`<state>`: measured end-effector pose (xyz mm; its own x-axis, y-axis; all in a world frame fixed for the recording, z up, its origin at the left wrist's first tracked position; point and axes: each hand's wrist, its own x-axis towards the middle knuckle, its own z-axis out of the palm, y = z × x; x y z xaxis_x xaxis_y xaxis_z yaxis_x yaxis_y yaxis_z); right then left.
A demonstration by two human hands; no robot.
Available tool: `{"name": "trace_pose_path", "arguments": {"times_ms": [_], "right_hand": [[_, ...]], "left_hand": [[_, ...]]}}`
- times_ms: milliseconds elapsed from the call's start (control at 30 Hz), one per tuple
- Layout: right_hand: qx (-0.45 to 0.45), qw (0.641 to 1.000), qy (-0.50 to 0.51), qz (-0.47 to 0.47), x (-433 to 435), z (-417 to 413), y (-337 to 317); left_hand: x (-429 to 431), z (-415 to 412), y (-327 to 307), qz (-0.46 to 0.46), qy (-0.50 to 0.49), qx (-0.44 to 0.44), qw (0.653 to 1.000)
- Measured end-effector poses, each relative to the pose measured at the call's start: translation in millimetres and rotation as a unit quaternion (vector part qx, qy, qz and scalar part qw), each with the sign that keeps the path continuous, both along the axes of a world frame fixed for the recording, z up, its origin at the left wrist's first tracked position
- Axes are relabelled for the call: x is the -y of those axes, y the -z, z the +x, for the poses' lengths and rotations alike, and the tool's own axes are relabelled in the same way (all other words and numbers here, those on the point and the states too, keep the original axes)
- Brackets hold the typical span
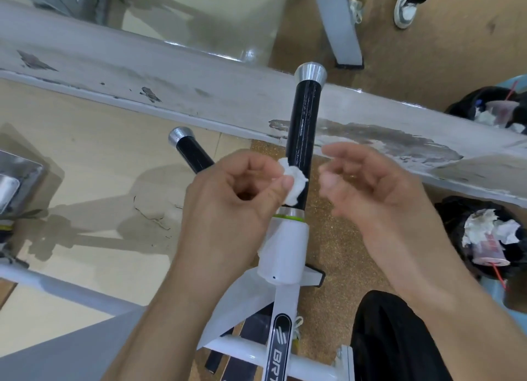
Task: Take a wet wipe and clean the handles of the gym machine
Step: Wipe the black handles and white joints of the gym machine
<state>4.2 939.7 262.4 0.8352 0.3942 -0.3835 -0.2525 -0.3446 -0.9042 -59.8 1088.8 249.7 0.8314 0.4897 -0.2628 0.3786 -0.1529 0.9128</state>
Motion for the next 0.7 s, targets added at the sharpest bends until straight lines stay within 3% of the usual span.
{"name": "trace_pose_path", "arguments": {"times_ms": [100,200,233,300,367,500,600,700], "right_hand": [[0.046,0.997,-0.059,0.009,-4.4,-17.4,-3.1],[0.069,0.997,-0.004,0.024,1.1,-19.6,7.4],[0.062,0.997,0.034,0.030,4.4,-19.8,13.0],[0.040,0.991,0.123,0.020,8.2,-23.5,26.8],[0.022,0.990,0.134,-0.025,4.2,-32.8,39.5],[-0.012,0.997,0.077,-0.018,-2.9,-43.8,47.6],[-0.125,0.984,0.112,0.051,2.8,-34.4,46.5],[-0.117,0.980,0.154,0.051,1.0,-33.3,45.6]], "left_hand": [[15.0,0.2,-6.5,-0.052,0.009,0.009,0.999],[19.7,-6.5,-8.3,-0.084,0.033,0.001,0.996],[20.8,-9.1,-7.4,-0.049,0.045,-0.010,0.998],[24.0,-12.9,-2.0,0.105,0.069,-0.036,0.991],[29.4,-14.0,4.4,0.221,0.082,-0.066,0.970],[41.6,-12.7,10.8,0.269,0.070,-0.071,0.958],[48.0,-11.1,16.5,0.289,0.043,-0.071,0.954],[51.9,-10.3,23.8,0.287,0.014,-0.052,0.956]]}}
